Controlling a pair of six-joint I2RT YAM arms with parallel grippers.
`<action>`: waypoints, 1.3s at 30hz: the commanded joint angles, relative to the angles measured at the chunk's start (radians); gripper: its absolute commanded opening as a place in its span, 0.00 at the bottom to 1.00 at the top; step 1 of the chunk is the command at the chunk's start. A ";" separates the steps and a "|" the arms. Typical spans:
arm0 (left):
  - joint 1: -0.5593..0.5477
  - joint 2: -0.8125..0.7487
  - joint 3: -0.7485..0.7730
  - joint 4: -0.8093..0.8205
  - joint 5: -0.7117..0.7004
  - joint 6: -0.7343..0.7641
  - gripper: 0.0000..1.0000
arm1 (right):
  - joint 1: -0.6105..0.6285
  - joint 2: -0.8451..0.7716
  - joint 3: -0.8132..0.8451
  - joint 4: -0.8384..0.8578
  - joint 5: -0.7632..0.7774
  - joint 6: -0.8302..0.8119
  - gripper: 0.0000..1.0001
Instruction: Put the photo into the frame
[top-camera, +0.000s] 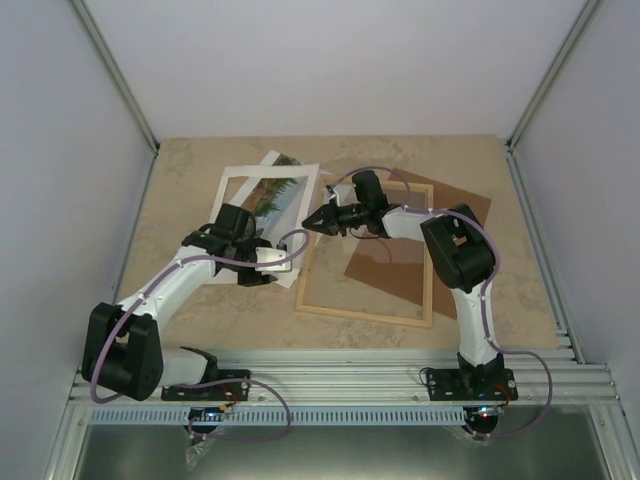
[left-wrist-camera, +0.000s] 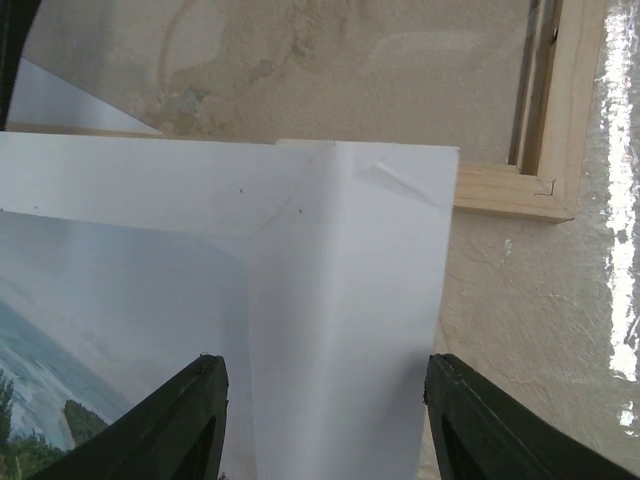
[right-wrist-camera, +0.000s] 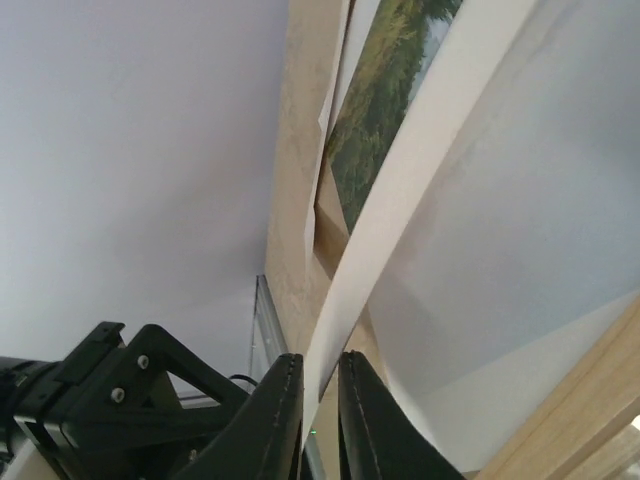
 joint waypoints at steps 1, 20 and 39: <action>-0.006 -0.018 -0.013 0.022 0.018 -0.002 0.56 | 0.004 -0.032 -0.028 0.049 0.009 0.038 0.06; -0.001 -0.150 -0.053 0.256 -0.020 -0.368 0.99 | -0.158 -0.345 -0.257 -0.301 -0.039 -0.331 0.01; 0.004 0.066 -0.056 0.243 0.048 -0.320 0.91 | -0.291 -0.238 -0.305 -0.298 -0.079 -0.414 0.20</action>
